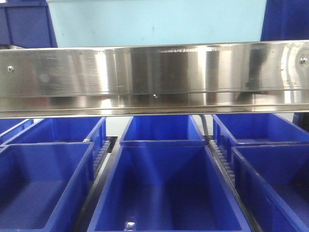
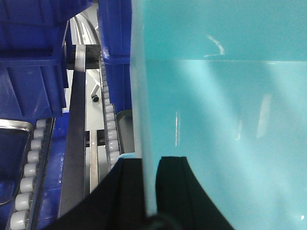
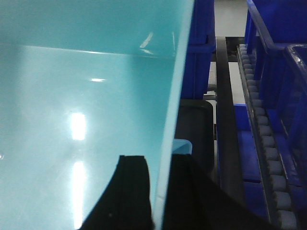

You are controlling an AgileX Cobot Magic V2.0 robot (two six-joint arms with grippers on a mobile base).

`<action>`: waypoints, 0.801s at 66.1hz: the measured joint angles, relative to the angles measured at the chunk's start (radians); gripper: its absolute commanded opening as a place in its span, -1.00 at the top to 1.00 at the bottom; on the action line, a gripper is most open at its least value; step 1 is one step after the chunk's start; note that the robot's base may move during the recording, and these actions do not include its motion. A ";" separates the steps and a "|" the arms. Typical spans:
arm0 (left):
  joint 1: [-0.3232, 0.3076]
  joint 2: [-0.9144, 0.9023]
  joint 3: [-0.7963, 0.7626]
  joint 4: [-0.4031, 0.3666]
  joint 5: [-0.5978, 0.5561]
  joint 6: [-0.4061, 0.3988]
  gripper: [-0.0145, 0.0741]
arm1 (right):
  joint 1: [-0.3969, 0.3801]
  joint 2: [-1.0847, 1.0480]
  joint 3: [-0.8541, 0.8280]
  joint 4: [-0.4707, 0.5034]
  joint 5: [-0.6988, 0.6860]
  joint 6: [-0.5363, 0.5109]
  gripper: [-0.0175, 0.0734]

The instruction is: Move two blue bins to right shelf middle

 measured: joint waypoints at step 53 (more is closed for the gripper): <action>0.000 0.006 0.000 -0.004 0.002 0.000 0.92 | 0.000 0.022 0.000 -0.061 -0.050 0.000 0.98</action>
